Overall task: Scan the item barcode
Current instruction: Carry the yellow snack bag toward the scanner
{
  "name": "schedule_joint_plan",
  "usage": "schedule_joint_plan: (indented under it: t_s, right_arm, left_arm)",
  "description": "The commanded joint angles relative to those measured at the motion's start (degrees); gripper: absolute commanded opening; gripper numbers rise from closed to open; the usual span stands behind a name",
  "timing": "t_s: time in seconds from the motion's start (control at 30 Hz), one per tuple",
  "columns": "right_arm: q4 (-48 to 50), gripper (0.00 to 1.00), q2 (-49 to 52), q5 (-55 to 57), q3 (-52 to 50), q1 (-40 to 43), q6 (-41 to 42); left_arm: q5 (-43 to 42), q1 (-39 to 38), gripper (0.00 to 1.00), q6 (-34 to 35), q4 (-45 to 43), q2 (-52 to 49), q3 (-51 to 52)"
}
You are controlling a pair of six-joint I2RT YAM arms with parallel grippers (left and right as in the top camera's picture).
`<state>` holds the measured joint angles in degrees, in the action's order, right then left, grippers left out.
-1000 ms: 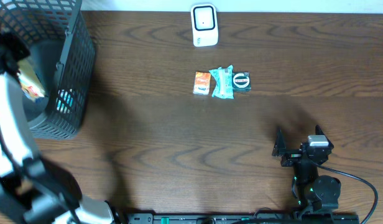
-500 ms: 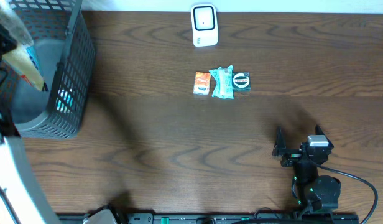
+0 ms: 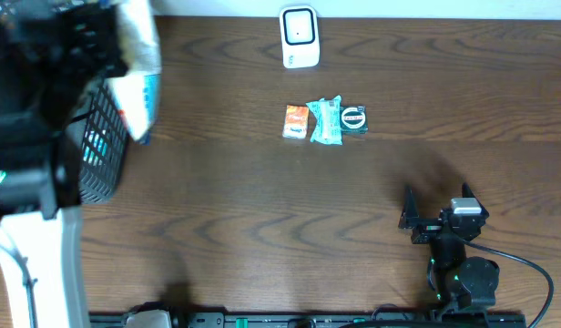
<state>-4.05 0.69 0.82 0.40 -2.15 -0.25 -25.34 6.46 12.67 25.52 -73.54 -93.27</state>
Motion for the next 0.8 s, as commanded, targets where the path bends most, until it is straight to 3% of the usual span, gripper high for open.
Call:
schedule_joint_plan:
  t_s: [0.0, 0.23, 0.43, 0.77]
  right_arm:
    - [-0.2, 0.99, -0.3, -0.1, -0.1, 0.5, 0.6]
    - [-0.2, 0.99, -0.3, -0.1, -0.1, 0.5, 0.6]
    - [-0.2, 0.99, -0.3, -0.1, -0.1, 0.5, 0.6]
    - [-0.2, 0.99, -0.3, -0.1, -0.1, 0.5, 0.6]
  left_arm:
    - [3.3, -5.1, 0.07, 0.8, -0.3, -5.1, -0.8]
    - [26.9, -15.4, 0.07, 0.7, -0.2, -18.0, -0.8]
    - [37.2, -22.7, 0.07, 0.7, 0.7, -30.7, -0.8]
    - [38.9, -27.8, 0.07, 0.8, 1.4, -41.9, -0.8]
